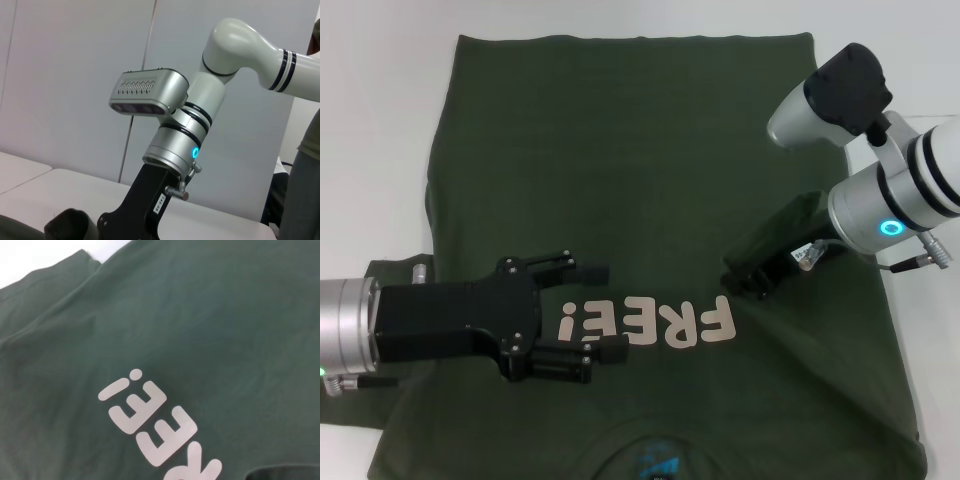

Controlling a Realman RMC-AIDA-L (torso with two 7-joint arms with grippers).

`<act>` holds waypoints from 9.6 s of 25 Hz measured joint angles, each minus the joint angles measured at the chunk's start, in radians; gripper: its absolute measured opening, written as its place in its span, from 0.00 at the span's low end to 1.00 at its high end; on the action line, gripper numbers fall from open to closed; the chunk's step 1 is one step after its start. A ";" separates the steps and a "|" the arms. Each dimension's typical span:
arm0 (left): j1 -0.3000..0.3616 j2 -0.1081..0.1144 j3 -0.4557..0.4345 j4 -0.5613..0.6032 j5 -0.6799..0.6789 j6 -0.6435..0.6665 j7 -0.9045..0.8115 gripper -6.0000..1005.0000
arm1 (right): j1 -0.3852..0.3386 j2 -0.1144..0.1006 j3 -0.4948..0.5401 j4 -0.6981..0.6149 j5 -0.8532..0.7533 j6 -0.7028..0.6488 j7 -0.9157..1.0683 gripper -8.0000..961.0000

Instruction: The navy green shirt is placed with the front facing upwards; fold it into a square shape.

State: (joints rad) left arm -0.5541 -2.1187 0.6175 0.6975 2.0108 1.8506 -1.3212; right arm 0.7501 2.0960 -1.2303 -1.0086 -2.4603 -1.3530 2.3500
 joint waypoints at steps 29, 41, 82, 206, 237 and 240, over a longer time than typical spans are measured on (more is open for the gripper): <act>-0.001 -0.001 0.001 0.001 0.000 -0.001 0.006 0.88 | 0.018 -0.009 -0.036 0.050 0.001 0.061 -0.045 0.42; 0.002 -0.003 0.001 -0.001 0.000 0.003 0.010 0.88 | 0.026 -0.006 -0.021 0.090 -0.069 0.086 0.012 0.42; 0.003 -0.003 0.001 0.002 0.000 0.003 0.011 0.87 | 0.080 -0.001 -0.063 0.229 -0.056 0.197 0.001 0.20; 0.087 -0.013 -0.005 0.622 0.847 -0.183 -1.450 0.85 | -0.327 -0.010 0.543 0.231 0.345 -0.496 -1.298 0.95; 0.096 -0.004 -0.009 0.554 0.850 -0.235 -1.430 0.85 | -0.307 -0.007 0.543 0.244 0.345 -0.473 -1.292 0.95; 0.095 -0.002 -0.008 0.547 0.850 -0.239 -1.429 0.85 | -0.304 -0.007 0.543 0.248 0.345 -0.470 -1.292 0.95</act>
State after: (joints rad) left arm -0.4586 -2.1212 0.6090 1.2448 2.8609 1.6120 -2.7507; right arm 0.4456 2.0894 -0.6872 -0.7610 -2.1154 -1.8228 1.0584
